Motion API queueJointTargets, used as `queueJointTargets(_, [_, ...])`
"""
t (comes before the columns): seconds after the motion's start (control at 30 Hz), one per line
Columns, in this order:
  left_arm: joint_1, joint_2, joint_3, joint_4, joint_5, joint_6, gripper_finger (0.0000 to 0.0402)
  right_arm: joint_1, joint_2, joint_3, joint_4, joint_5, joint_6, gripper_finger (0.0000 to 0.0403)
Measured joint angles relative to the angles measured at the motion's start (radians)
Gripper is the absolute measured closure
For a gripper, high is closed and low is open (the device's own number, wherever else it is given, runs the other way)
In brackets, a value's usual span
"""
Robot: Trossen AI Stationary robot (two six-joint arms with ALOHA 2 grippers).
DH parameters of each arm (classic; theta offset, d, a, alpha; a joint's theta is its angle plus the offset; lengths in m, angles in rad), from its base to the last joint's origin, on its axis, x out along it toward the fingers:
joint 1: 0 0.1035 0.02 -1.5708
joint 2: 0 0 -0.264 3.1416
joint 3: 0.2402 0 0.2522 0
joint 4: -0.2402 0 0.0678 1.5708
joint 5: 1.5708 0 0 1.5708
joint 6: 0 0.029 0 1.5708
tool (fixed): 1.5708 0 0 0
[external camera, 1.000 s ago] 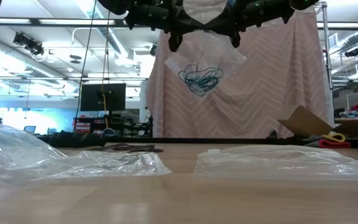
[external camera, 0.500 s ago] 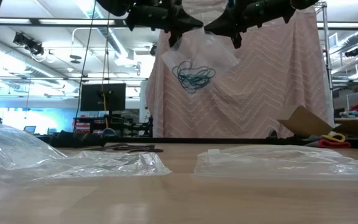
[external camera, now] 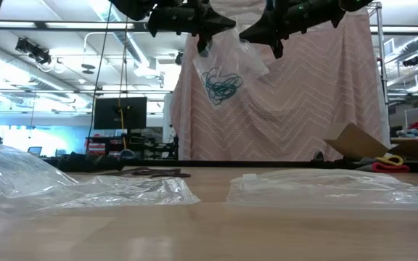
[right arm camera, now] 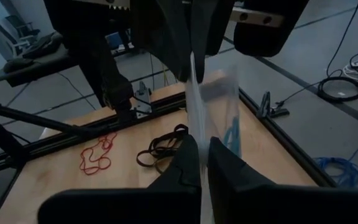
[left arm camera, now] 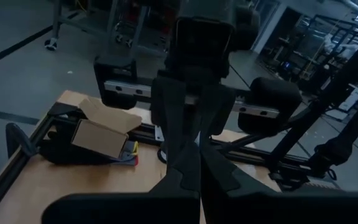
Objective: Sort rubber bands
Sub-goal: Close the top transparent zip bag
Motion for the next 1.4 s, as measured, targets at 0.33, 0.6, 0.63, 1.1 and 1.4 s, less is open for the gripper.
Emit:
queueJointTargets(0.33, [0.026, -0.017, 0.0, 0.026, 0.019, -0.02, 0.0401, 0.0, 0.001, -0.001, -0.004, 0.013, 0.011, 0.04])
queueJointTargets(0.6, [0.047, -0.046, 0.002, 0.039, 0.022, -0.02, 0.0401, 0.0, 0.001, -0.001, -0.005, 0.013, 0.017, 0.04])
queueJointTargets(0.63, [0.048, -0.047, 0.002, 0.044, 0.022, -0.02, 0.0401, 0.0, 0.001, -0.001, -0.005, 0.013, 0.017, 0.04])
queueJointTargets(1.1, [0.069, -0.048, 0.002, 0.128, 0.03, -0.072, 0.0401, 0.0, 0.001, -0.002, -0.009, 0.013, 0.019, 0.04])
queueJointTargets(1.4, [0.094, -0.061, 0.002, 0.134, 0.034, -0.072, 0.0401, 0.0, 0.001, -0.002, -0.009, 0.013, 0.019, 0.0399])
